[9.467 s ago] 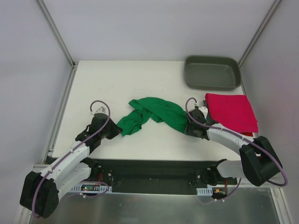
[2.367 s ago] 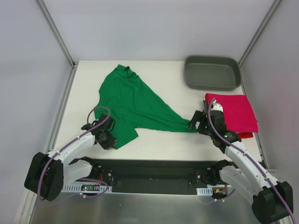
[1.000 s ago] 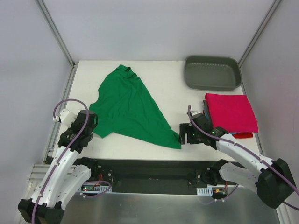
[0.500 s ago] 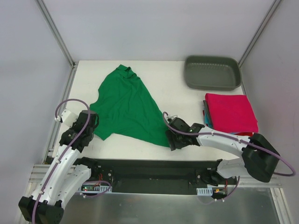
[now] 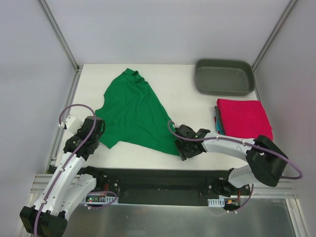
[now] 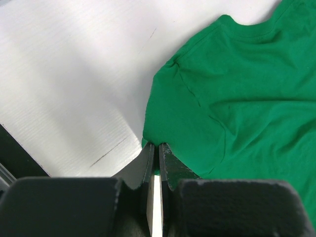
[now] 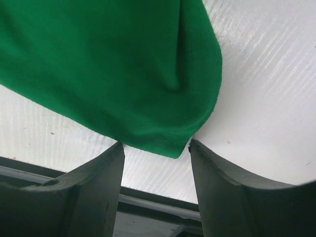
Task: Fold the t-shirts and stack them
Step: Flatten out the tshirt
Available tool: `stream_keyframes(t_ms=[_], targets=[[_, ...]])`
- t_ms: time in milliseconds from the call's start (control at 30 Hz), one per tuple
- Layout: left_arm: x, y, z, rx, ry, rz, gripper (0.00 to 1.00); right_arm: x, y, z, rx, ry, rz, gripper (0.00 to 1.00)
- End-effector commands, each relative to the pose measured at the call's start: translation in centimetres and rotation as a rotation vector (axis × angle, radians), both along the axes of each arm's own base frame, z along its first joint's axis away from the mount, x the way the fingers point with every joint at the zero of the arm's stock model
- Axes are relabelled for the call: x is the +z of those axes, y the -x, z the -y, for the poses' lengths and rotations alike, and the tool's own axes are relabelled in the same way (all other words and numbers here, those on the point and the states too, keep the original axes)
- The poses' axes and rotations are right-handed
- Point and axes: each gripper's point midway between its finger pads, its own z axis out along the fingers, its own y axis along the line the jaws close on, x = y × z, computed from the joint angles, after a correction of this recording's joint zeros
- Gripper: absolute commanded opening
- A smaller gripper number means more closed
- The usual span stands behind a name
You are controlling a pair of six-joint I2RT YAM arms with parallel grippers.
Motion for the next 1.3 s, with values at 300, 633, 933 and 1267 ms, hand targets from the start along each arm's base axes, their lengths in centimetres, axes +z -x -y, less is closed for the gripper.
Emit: stream_keyframes(t_ms=[300,633,933,1267], targets=[[0.2,-0.3,0.4,-0.013,0.02,0.011,0.0,-1.3,-1.0,0.3,-0.005,0.053,0.003,0.55],[0.5,-0.4,0.4,-0.015,0.024,0.025,0.0,-2.0,-0.5,0.9,-0.045,0.027,-0.014,0.18],[7.5,-2.7,1.0,-0.044,0.047,0.206,0.0,7.3,-5.6,-0.1,-0.03,-0.083,0.264,0.01],[28.0,-2.9,1.2,-0.152,0.029,0.688,0.0,28.9,-8.6,1.3,0.019,-0.333,0.731,0.01]])
